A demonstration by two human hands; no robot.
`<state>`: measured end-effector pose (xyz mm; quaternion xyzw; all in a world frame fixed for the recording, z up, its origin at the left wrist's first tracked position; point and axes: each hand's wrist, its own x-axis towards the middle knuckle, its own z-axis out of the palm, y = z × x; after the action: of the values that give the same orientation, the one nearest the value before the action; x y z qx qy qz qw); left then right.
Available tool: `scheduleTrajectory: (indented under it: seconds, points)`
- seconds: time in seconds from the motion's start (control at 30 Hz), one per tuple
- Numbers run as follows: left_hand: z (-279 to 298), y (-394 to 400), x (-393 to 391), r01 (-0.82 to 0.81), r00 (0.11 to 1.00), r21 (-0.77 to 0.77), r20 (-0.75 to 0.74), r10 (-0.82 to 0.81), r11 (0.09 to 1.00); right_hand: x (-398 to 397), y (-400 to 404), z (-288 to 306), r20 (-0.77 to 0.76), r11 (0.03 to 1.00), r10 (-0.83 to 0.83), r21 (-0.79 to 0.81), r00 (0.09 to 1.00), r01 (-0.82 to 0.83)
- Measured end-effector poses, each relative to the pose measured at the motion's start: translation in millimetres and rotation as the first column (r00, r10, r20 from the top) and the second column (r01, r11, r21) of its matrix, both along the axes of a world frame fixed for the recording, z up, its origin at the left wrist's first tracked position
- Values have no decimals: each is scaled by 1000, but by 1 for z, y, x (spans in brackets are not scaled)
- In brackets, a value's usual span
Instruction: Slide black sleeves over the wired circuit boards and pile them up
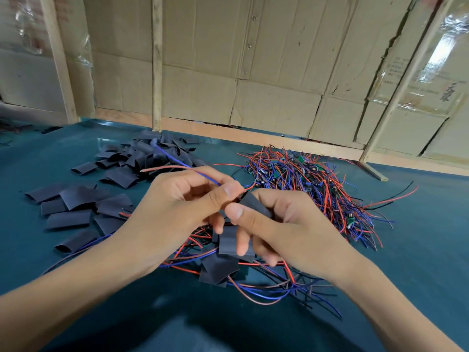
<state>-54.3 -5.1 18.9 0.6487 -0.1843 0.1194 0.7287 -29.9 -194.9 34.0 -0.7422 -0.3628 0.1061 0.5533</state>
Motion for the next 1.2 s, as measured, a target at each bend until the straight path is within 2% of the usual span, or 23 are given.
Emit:
scheduleTrajectory:
  seconds: [0.17,0.3,0.43,0.53,0.6,0.73,0.83,0.9,0.97,1.1,1.2]
  points:
    - [0,1,2,-25,999,-110,-49,20,994,-3,3,-6,165,990,-111,-68,980,124]
    - [-2,0,1,8,997,-196,-78,-23,981,-1,5,-8,364,957,-206,-120,908,265]
    - [-1,3,2,99,989,-44,-110,-103,994,5,0,-10,417,952,-226,-99,881,291]
    - [-1,4,3,84,989,59,-128,-76,995,8,-2,-14,427,950,-208,-124,880,285]
    - [-1,5,5,56,990,34,-130,-51,998,9,-1,-12,369,965,-163,-135,915,226]
    - [-1,7,6,56,992,-31,-113,-59,998,10,-6,-3,122,998,46,-56,992,-39]
    - [-1,8,8,31,994,-128,-98,-44,991,13,-8,1,-148,997,16,80,989,-4]
    - [-1,10,9,28,993,-166,-104,-46,986,16,-10,2,-255,985,-9,162,967,52]
    - [-2,11,10,41,993,-147,-107,-57,988,18,-11,2,-264,982,-60,158,963,104]
    - [-3,14,11,69,991,-78,-111,-78,995,18,-13,3,-296,974,-53,195,954,115]
    - [-1,20,10,24,998,52,-58,-21,998,17,-13,2,-282,977,-28,196,959,86]
